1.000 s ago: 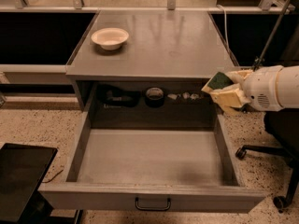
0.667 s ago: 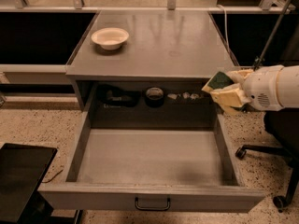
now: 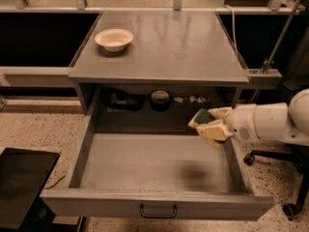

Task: Place sponge into top drawer

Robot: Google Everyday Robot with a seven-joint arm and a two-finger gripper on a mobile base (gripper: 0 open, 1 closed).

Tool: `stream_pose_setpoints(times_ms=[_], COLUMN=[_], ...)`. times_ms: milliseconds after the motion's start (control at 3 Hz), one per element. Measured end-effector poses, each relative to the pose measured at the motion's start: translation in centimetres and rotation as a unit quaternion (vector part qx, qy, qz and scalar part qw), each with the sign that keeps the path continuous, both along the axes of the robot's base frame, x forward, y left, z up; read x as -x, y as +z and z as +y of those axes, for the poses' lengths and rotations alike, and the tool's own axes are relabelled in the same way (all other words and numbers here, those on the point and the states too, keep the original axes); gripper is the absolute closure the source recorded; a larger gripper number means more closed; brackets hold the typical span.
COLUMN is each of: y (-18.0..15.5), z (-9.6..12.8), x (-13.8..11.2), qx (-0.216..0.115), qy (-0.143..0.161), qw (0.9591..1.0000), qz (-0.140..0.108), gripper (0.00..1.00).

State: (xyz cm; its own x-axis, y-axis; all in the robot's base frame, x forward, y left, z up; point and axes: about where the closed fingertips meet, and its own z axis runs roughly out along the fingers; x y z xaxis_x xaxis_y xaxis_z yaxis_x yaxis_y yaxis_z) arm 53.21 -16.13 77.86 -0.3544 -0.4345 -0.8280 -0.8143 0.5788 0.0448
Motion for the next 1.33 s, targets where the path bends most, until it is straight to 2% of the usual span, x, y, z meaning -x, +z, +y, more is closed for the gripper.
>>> stream_pose_setpoints(times_ms=[333,667,1000,1333], y=[-8.0,-14.8,-16.5,-16.5], z=[3.9,7.8,9.1,9.1], x=[0.2,0.1,0.0,0.0], qx=[-0.022,-0.025,-0.027,-0.027], qy=[0.035,0.054,0.061,0.061], qw=[0.9973,0.9928,0.9912,0.9912], qz=[0.061,0.104,0.115,0.115], gripper=[1.00,1.00,1.00,0.82])
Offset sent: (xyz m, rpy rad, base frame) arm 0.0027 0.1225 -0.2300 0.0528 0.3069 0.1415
